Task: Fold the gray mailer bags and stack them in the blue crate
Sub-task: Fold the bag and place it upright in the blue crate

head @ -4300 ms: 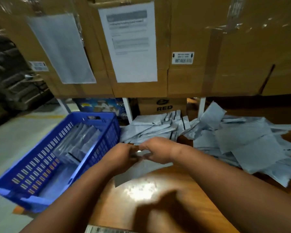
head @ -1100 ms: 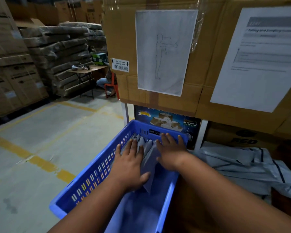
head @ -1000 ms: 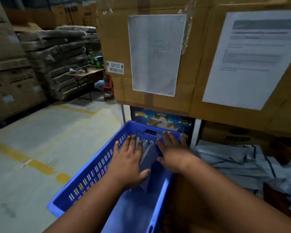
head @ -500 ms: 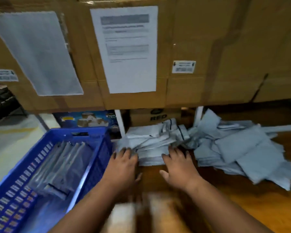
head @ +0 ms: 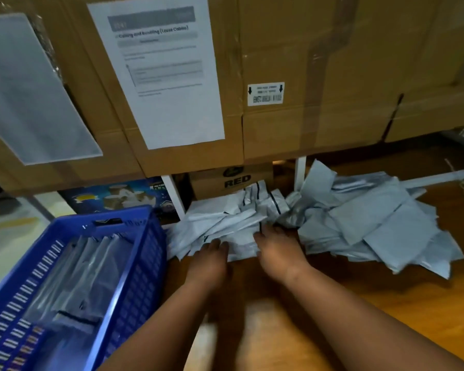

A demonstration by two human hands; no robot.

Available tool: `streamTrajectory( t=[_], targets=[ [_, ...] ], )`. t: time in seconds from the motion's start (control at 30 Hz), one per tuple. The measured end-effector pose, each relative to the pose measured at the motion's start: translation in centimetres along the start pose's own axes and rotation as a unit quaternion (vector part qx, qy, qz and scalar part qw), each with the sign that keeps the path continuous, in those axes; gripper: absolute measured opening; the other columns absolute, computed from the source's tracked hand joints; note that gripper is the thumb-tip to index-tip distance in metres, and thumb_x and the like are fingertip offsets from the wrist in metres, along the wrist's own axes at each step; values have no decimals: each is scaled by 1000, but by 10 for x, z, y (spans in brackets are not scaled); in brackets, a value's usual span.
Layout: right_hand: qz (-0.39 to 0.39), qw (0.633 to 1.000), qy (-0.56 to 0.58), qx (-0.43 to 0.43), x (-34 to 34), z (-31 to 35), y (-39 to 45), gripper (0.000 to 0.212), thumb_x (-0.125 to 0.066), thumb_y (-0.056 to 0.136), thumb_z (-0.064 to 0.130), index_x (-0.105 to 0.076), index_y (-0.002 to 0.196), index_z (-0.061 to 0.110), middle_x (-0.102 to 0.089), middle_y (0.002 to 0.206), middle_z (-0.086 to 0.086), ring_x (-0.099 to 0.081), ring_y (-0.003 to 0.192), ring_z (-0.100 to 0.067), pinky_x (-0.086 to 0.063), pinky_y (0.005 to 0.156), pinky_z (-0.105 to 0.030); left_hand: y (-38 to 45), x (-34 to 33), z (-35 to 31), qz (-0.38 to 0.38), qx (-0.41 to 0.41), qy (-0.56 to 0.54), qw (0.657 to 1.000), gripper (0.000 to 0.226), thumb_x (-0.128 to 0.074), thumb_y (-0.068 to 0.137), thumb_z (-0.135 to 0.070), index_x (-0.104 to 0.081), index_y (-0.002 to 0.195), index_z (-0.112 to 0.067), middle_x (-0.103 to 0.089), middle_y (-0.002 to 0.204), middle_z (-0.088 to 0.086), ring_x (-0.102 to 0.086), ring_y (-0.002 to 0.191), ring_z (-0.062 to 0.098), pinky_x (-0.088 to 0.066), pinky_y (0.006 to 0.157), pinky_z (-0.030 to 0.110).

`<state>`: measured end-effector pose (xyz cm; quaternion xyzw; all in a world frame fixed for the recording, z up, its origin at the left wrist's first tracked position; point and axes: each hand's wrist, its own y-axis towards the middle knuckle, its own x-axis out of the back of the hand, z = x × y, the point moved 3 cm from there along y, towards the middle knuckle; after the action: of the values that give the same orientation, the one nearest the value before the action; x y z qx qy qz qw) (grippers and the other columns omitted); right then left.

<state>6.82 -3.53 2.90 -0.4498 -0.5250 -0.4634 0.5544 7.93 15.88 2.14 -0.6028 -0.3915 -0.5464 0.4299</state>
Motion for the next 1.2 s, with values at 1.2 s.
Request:
streamTrajectory(
  t=[1.2],
  targets=[
    [2,975,153,160,-116,-129,-214,9,-58,109,34,-63,113,27,-57,151,4,-50,141,-17,-50,107,-34,-174,-108,-115,-155,-180,-206,949,10,-69,91,-3,-63,84,-5,-62,100,9,-58,90,30,-46,74,49]
  ],
)
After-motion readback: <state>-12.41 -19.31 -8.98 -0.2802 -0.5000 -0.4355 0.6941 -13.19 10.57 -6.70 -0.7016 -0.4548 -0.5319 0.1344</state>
